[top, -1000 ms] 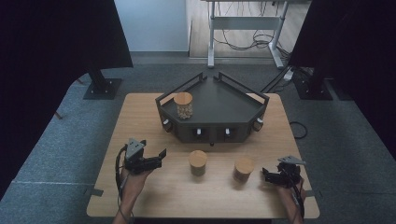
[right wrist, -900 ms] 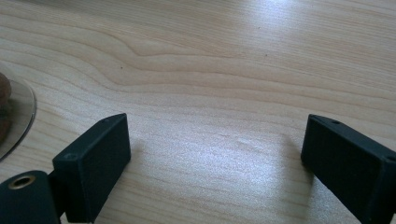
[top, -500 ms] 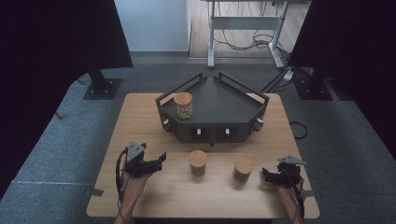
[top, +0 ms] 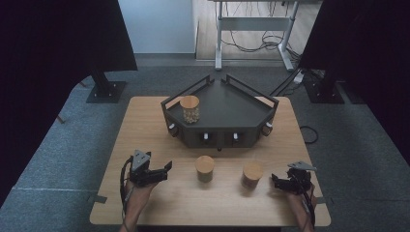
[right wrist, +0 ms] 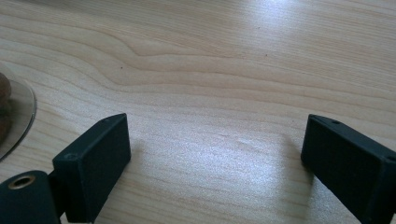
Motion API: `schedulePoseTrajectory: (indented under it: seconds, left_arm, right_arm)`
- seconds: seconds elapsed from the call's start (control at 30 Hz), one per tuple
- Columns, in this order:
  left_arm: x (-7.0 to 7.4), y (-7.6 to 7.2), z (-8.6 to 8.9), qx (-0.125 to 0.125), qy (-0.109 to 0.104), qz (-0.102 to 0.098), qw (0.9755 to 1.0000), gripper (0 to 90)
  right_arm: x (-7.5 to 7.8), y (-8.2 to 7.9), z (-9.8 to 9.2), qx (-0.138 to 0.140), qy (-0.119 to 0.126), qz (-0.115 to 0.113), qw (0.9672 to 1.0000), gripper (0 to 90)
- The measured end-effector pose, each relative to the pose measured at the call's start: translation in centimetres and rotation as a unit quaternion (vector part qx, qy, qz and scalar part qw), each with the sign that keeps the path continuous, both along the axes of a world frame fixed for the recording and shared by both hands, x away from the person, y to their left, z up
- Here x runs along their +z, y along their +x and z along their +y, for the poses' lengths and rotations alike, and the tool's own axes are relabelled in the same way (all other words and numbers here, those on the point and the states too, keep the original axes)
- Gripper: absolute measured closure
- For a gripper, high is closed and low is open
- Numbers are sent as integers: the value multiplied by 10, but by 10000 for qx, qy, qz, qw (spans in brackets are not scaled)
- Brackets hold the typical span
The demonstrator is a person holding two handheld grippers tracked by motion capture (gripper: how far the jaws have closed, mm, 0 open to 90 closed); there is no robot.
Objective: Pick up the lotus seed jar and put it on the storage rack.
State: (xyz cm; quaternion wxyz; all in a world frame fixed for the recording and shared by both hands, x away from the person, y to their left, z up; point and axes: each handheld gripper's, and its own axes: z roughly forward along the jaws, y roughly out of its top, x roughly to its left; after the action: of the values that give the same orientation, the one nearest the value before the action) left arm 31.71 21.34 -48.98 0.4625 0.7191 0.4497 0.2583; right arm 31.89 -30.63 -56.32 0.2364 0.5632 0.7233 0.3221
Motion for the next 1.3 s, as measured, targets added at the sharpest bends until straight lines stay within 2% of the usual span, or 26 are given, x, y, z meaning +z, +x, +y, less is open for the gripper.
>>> schedulePoseTrajectory:
  seconds: [1.3]
  left_arm:
    - [-25, -10, 2, 37, 128, 284, 9995, 68]
  right_arm:
    - [0, 0, 0, 0, -1, 0, 10000, 76]
